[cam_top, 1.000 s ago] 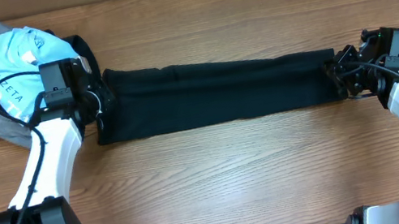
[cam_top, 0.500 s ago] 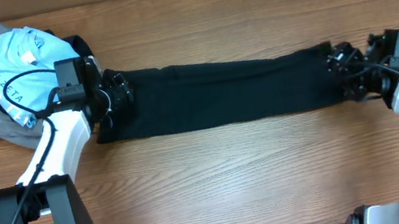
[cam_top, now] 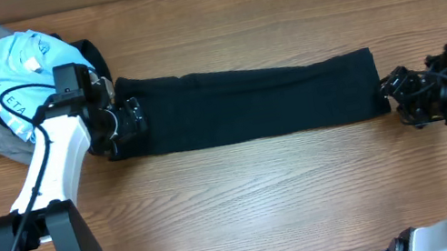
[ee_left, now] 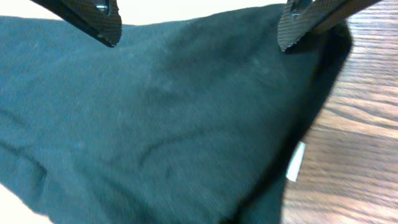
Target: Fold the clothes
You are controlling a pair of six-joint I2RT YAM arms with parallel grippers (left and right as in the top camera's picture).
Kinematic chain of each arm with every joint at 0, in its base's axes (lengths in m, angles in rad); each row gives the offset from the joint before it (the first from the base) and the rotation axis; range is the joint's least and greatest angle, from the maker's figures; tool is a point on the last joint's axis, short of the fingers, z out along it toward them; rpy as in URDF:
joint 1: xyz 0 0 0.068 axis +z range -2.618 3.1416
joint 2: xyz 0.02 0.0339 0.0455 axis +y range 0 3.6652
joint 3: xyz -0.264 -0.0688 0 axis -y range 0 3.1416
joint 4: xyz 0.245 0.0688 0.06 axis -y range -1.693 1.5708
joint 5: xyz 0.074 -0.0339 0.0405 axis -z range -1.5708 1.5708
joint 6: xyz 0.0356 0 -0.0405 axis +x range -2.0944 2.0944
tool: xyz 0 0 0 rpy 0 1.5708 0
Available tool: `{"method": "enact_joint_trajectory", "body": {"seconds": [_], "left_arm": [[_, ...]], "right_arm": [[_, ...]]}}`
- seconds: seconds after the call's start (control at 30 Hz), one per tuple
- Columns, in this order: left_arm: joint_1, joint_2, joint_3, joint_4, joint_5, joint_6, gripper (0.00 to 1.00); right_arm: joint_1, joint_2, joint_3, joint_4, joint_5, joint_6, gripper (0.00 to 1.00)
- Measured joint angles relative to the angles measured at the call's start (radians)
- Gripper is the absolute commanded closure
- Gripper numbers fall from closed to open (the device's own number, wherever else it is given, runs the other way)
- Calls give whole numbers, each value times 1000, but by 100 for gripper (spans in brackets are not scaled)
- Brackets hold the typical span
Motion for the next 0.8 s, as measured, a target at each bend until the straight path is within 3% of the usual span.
{"method": "enact_joint_trajectory", "body": {"seconds": [0.17, 0.2, 0.23, 0.3, 0.37, 0.57, 0.8], "left_arm": [[-16, 0, -23, -29, -16, 13, 16], [-16, 0, -26, -31, -19, 15, 16], [-16, 0, -28, -31, -20, 15, 16], [-16, 0, -28, -29, -23, 16, 16], [-16, 0, -28, -29, -24, 16, 16], [-16, 0, -28, -51, -27, 16, 18], [-16, 0, -29, -113, -30, 37, 20]], "right_arm": [[8, 106, 14, 122, -100, -78, 21], [9, 118, 18, 135, -139, -99, 49], [10, 131, 20, 143, -180, -117, 66], [16, 153, 19, 128, -223, -141, 84], [19, 170, 16, 107, -240, -143, 92], [-19, 164, 51, -26, -274, -143, 96], [-124, -25, 238, -229, -231, -192, 96]]}}
